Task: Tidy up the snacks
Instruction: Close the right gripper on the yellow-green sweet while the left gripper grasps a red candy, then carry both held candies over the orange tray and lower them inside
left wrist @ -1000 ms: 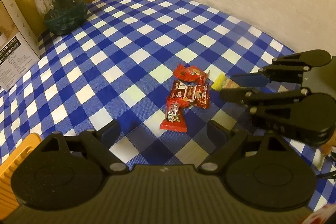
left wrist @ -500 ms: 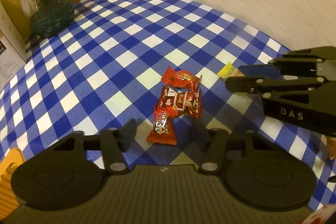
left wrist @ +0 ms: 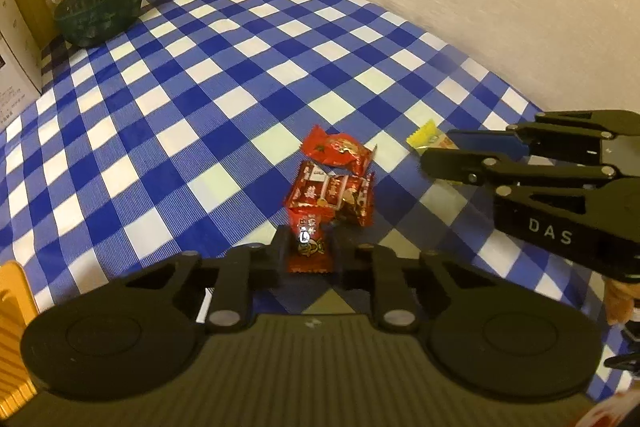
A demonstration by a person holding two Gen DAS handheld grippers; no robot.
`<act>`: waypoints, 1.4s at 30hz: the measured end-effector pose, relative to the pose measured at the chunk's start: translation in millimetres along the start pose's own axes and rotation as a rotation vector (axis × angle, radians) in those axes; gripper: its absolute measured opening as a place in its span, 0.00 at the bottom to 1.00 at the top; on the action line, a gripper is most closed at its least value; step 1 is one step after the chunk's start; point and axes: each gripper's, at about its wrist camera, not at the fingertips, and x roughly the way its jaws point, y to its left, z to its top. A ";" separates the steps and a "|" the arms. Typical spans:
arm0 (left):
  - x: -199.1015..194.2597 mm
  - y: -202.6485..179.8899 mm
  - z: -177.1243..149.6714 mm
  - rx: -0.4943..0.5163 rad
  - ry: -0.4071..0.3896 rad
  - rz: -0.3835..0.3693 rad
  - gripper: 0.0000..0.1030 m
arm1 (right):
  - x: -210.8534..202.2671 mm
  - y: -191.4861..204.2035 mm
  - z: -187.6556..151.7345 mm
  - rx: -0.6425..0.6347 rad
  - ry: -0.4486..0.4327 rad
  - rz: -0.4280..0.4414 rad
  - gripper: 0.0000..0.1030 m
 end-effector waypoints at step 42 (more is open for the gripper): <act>-168.7 -86.4 -132.9 -0.181 -0.168 -0.002 0.15 | -172.7 70.7 -80.6 0.100 -0.014 -0.021 0.21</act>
